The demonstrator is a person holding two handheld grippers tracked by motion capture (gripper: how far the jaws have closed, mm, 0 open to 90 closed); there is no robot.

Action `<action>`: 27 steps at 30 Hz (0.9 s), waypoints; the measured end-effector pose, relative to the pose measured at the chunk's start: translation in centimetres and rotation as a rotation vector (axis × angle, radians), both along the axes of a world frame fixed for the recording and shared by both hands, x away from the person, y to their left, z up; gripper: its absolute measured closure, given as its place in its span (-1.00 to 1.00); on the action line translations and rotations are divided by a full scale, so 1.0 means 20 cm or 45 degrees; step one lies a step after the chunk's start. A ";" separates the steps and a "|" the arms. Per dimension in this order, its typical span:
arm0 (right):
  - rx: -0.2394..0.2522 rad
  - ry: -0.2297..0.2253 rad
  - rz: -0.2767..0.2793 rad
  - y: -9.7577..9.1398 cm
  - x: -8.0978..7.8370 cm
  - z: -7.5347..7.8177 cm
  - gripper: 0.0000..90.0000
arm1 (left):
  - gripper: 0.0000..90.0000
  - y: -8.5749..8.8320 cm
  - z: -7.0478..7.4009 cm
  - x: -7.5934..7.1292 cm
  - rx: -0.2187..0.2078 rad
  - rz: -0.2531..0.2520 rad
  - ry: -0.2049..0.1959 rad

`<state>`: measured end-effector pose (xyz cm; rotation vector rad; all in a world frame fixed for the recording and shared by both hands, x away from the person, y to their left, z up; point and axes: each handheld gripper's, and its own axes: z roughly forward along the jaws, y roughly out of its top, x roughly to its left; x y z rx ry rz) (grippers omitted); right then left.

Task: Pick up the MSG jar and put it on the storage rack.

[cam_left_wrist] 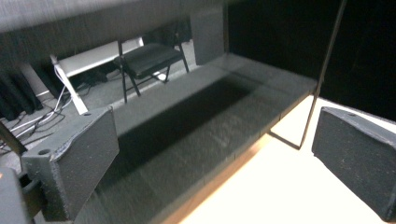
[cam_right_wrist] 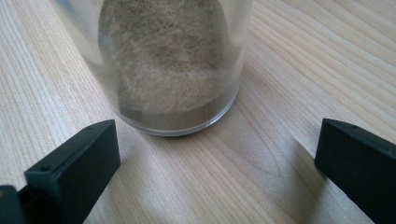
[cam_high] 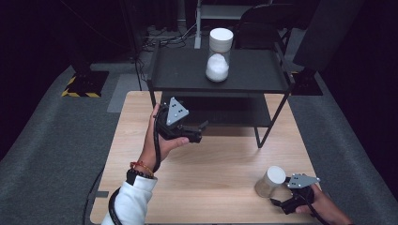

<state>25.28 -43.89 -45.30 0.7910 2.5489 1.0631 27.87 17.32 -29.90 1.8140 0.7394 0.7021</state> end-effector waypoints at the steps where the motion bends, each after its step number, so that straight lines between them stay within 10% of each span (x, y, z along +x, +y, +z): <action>1: 0.000 0.000 0.000 0.00 0.00 0.00 -1.00 | -0.99 0.00 -0.02 0.00 0.010 -0.001 0.007; 27: 0.000 0.000 0.000 0.00 0.00 0.00 -1.00 | -0.99 0.09 -0.38 -0.07 0.006 -0.033 0.138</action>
